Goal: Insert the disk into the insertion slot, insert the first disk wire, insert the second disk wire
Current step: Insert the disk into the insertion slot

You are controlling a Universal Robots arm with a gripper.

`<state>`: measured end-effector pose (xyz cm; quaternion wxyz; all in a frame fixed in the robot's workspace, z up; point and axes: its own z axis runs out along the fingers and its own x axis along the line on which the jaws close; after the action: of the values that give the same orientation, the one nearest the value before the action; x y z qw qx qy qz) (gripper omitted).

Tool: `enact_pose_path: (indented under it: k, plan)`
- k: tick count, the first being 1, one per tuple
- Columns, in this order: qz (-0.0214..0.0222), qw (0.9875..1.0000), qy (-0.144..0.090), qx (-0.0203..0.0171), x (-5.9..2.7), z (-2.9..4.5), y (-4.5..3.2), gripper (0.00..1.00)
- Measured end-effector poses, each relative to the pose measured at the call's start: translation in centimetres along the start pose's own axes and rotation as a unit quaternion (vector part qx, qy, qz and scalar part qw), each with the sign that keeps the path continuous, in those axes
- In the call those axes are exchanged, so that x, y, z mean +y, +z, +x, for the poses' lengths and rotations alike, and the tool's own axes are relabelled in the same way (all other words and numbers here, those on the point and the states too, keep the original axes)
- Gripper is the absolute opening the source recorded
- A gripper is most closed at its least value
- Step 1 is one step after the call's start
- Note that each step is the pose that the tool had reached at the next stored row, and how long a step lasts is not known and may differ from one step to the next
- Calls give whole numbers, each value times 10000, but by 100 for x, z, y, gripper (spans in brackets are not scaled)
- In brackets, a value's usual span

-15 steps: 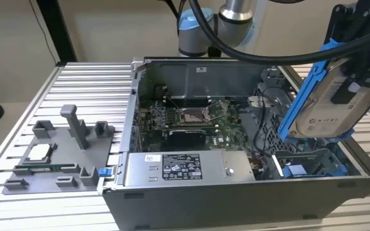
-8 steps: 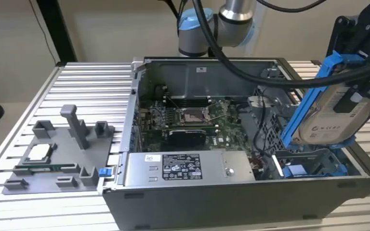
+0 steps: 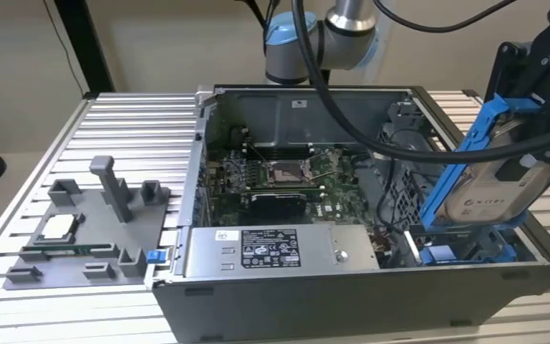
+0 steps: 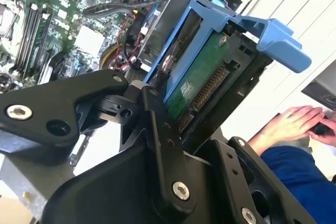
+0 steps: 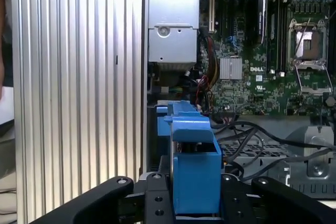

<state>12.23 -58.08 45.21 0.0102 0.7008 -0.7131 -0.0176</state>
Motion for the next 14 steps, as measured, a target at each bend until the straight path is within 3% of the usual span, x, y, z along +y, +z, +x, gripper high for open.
enact_pose_path:
  k: [14]
  plan:
    - [-1, 10000, 7, -69, -91, -4, 250, 0]
